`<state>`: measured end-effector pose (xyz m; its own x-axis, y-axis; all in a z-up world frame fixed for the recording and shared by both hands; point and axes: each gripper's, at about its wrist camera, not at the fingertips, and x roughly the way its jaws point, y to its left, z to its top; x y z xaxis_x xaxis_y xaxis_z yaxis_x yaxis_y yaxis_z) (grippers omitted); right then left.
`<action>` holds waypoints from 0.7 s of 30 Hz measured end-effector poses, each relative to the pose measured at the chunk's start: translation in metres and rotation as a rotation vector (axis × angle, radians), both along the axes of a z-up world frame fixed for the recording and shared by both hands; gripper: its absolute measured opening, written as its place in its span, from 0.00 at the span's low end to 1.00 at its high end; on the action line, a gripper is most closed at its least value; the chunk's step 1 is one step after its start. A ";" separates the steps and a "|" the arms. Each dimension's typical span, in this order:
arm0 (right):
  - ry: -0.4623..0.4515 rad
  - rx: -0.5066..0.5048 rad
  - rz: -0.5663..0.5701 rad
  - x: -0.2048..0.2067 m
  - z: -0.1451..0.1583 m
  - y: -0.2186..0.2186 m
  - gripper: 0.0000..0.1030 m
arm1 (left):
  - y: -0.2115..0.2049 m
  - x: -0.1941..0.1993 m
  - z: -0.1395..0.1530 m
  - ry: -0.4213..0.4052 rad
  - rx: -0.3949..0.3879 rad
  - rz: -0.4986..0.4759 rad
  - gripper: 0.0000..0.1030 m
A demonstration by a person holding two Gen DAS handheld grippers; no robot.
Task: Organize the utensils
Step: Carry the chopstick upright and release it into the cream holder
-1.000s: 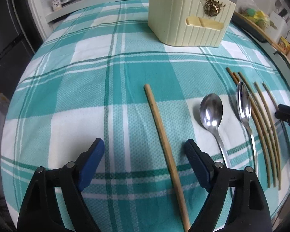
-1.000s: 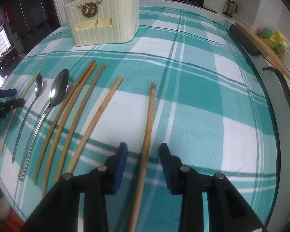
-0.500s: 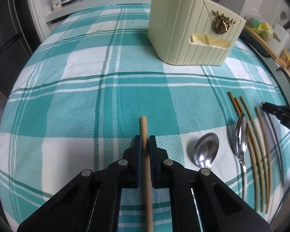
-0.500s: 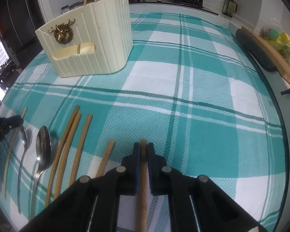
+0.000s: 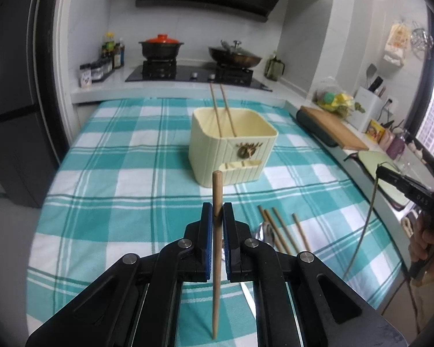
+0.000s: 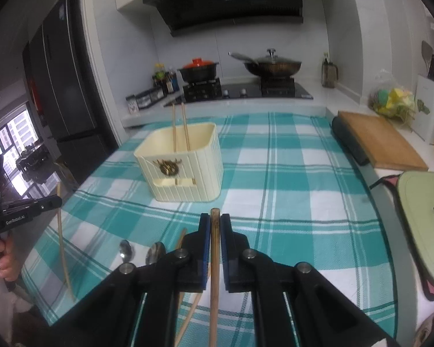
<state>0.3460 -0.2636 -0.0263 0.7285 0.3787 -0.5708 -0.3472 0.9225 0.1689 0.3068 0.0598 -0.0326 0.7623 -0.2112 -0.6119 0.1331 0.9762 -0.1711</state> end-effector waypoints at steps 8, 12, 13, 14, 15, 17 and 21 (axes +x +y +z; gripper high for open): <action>-0.200 0.033 -0.023 -0.054 0.048 0.001 0.07 | 0.000 -0.022 0.032 -0.090 -0.053 -0.018 0.04; -0.282 0.026 -0.027 -0.062 0.061 0.009 0.07 | -0.001 -0.023 0.041 -0.110 -0.071 -0.023 0.04; -0.294 0.025 -0.026 -0.062 0.064 0.011 0.07 | -0.001 -0.023 0.043 -0.114 -0.074 -0.023 0.04; -0.303 0.027 -0.028 -0.061 0.066 0.013 0.07 | -0.001 -0.023 0.045 -0.117 -0.076 -0.023 0.04; -0.307 0.032 -0.027 -0.059 0.068 0.014 0.07 | 0.000 -0.021 0.047 -0.119 -0.081 -0.024 0.04; -0.311 0.038 -0.027 -0.054 0.072 0.015 0.07 | 0.002 -0.019 0.051 -0.123 -0.094 -0.028 0.04; -0.314 0.045 -0.024 -0.044 0.078 0.019 0.07 | 0.007 -0.014 0.061 -0.136 -0.110 -0.028 0.04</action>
